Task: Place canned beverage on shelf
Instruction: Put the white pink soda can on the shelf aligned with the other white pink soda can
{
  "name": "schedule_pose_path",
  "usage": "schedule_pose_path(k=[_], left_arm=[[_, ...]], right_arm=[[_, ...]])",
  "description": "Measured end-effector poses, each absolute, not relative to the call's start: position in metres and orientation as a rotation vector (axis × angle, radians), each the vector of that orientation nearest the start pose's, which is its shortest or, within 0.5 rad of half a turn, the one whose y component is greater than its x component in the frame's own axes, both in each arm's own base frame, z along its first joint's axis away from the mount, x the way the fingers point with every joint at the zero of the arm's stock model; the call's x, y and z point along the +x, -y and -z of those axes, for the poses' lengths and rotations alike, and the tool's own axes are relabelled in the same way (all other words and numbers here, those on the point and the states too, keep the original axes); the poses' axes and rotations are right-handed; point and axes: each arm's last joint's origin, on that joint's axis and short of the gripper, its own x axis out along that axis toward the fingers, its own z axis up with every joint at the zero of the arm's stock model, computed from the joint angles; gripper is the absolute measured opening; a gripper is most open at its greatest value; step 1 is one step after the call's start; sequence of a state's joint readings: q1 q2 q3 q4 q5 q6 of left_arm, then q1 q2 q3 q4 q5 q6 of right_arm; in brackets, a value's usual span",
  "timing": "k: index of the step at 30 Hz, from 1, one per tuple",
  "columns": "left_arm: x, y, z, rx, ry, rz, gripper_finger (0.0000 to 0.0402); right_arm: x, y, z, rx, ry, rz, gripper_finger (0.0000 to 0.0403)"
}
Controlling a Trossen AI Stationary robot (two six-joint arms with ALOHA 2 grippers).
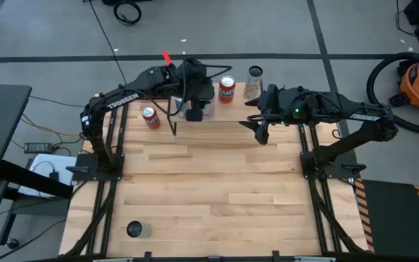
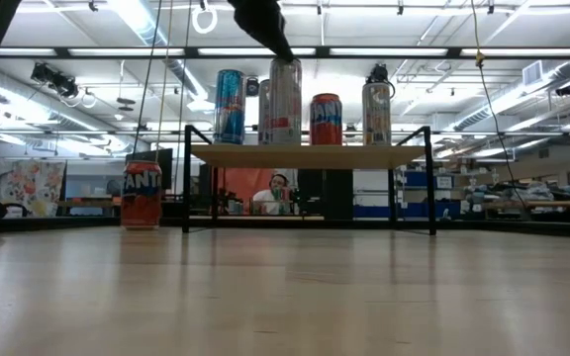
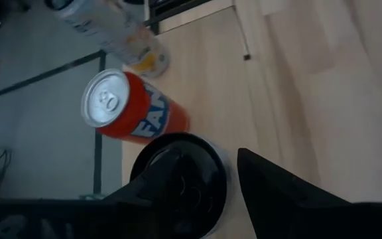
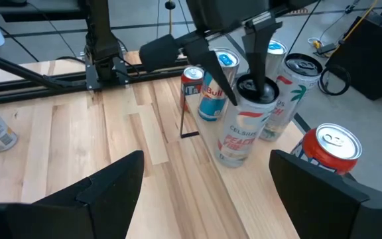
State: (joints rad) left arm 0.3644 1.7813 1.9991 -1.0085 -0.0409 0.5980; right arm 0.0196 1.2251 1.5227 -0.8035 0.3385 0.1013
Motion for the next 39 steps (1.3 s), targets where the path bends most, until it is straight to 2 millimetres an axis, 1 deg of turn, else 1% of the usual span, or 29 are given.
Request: schedule_pose_path(k=[4, 12, 17, 21, 32, 39], left_arm=[[0.341, -0.137, -0.404, 0.473, -0.864, -0.052, 0.0155], [0.334, -0.15, -0.405, 0.522, -0.859, 0.005, 0.0155], [0.329, -0.155, -0.404, 0.58, -0.876, 0.05, 0.0155], [0.325, -0.156, -0.405, 0.608, -0.874, 0.099, 0.0155], [0.318, -0.158, -0.403, 0.75, -0.889, 0.224, 0.0156], [0.309, -0.166, -0.405, 0.808, -0.894, 0.257, 0.0156]], right_arm=[[0.231, 0.005, -0.435, 0.009, -0.478, 0.337, 0.0336], [0.231, 0.005, -0.436, 0.036, -0.472, 0.343, 0.0336], [0.231, 0.005, -0.436, 0.039, -0.471, 0.343, 0.0336], [0.231, 0.005, -0.436, 0.039, -0.471, 0.344, 0.0336], [0.231, 0.005, -0.436, 0.065, -0.466, 0.35, 0.0336], [0.231, 0.005, -0.436, 0.064, -0.465, 0.349, 0.0336]])
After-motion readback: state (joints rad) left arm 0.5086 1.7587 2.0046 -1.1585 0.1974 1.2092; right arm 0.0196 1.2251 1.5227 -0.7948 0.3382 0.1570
